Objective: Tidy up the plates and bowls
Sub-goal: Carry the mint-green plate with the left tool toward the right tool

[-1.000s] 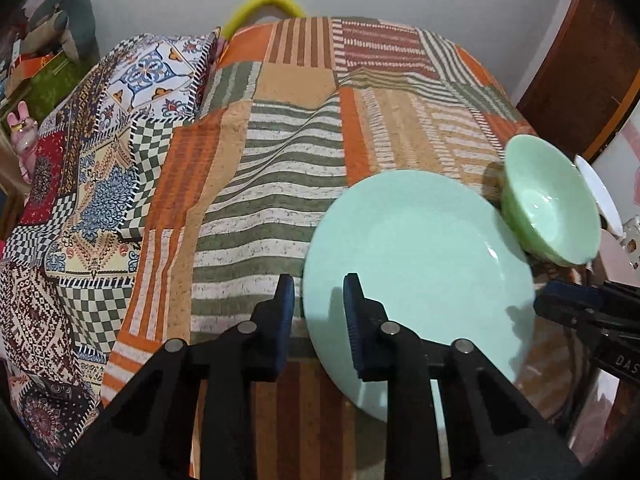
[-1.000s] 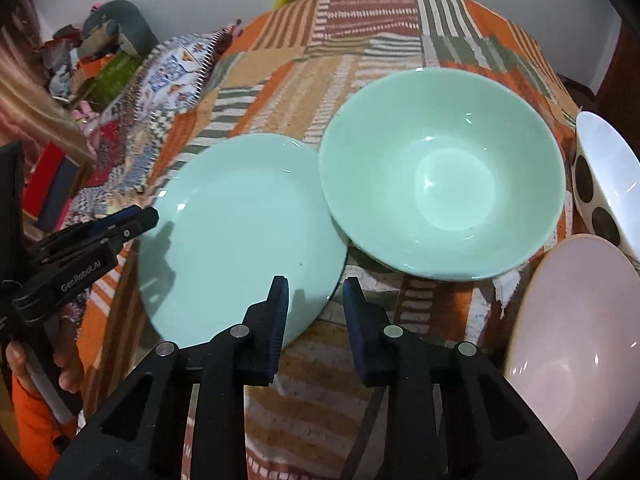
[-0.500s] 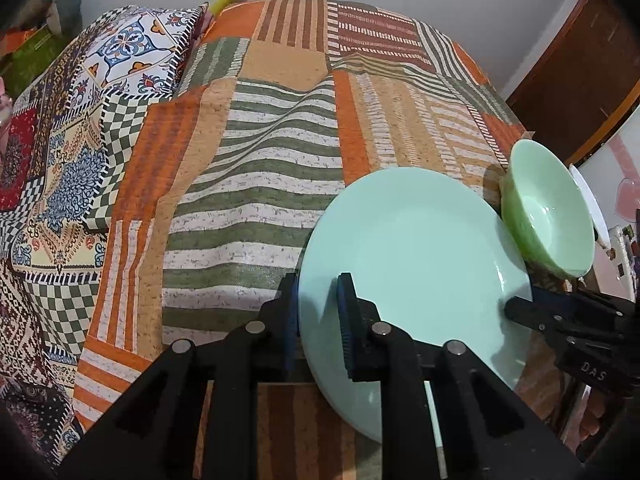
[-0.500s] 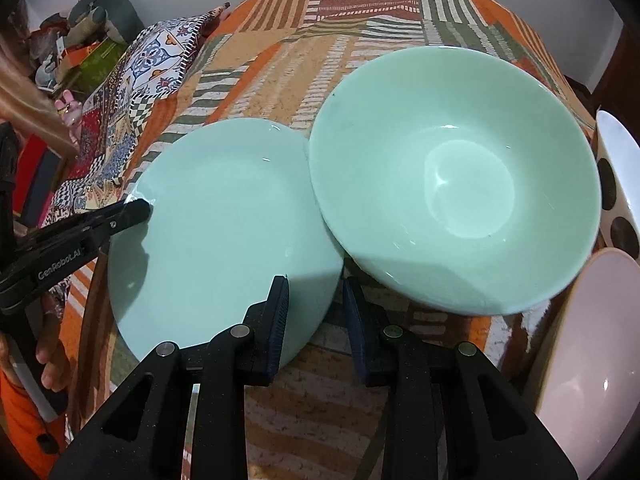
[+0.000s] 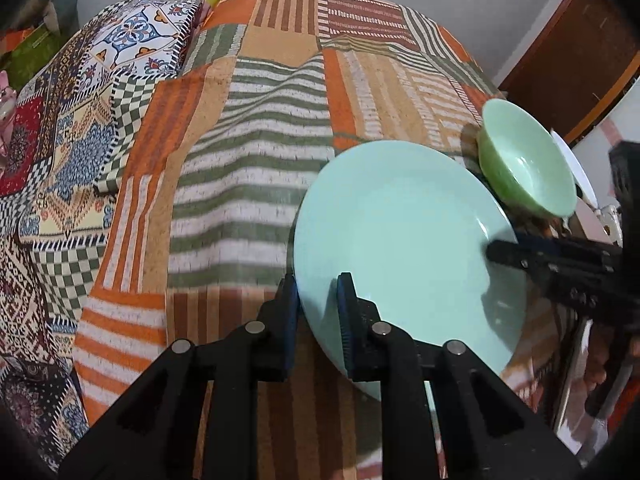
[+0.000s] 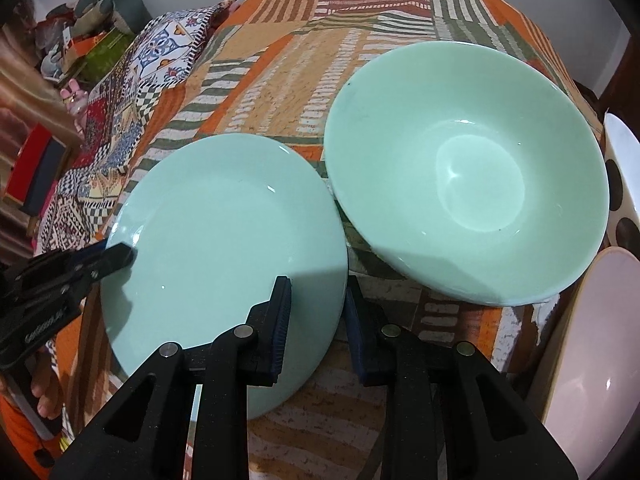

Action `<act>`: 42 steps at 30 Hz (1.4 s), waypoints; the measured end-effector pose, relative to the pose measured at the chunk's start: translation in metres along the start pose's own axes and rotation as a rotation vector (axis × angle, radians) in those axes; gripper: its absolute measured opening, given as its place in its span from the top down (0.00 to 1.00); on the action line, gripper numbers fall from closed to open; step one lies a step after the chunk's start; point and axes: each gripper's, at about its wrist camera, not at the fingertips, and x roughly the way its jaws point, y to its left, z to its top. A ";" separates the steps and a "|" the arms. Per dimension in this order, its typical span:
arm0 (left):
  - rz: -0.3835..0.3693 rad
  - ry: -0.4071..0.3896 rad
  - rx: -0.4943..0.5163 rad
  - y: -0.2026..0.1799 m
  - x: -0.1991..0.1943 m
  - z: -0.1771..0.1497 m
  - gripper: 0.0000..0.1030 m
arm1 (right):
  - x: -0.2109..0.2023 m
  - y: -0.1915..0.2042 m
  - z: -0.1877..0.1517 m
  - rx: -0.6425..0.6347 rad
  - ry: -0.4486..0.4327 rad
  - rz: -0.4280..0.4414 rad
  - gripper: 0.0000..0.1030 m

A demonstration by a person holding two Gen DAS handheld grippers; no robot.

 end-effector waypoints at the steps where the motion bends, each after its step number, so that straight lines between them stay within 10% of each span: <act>1: -0.003 0.002 0.000 -0.001 -0.001 -0.002 0.83 | 0.001 0.000 0.001 -0.004 0.004 0.004 0.74; 18: 0.051 -0.024 -0.008 -0.008 -0.019 -0.011 0.82 | -0.009 0.005 -0.006 -0.029 0.021 0.061 0.76; 42: 0.017 -0.190 0.020 -0.072 -0.135 -0.050 0.82 | -0.124 -0.007 -0.054 -0.020 -0.225 0.164 0.76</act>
